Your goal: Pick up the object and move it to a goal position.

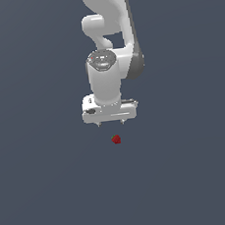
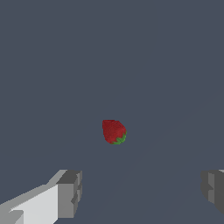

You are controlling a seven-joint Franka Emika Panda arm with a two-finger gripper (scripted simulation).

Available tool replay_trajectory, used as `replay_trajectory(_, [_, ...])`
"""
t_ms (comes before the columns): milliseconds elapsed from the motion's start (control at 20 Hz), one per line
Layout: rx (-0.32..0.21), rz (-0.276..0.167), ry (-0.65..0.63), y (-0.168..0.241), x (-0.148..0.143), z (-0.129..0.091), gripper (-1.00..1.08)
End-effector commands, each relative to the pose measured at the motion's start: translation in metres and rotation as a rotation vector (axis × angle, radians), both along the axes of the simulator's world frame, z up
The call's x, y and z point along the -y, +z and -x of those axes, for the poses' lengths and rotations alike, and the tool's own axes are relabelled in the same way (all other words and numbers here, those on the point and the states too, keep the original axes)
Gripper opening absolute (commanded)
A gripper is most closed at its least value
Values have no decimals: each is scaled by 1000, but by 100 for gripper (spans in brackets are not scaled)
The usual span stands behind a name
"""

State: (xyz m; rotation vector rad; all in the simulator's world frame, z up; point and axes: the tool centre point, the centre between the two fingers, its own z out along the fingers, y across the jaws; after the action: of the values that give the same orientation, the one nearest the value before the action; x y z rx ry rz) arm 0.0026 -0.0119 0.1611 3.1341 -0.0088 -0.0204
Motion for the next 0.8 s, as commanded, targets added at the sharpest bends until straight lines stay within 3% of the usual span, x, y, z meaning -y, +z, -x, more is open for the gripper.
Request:
replay_trajectory(0, [0, 0, 0, 0, 0, 0, 100])
replay_trajectory(750, [42, 3, 52, 17, -6, -14, 100])
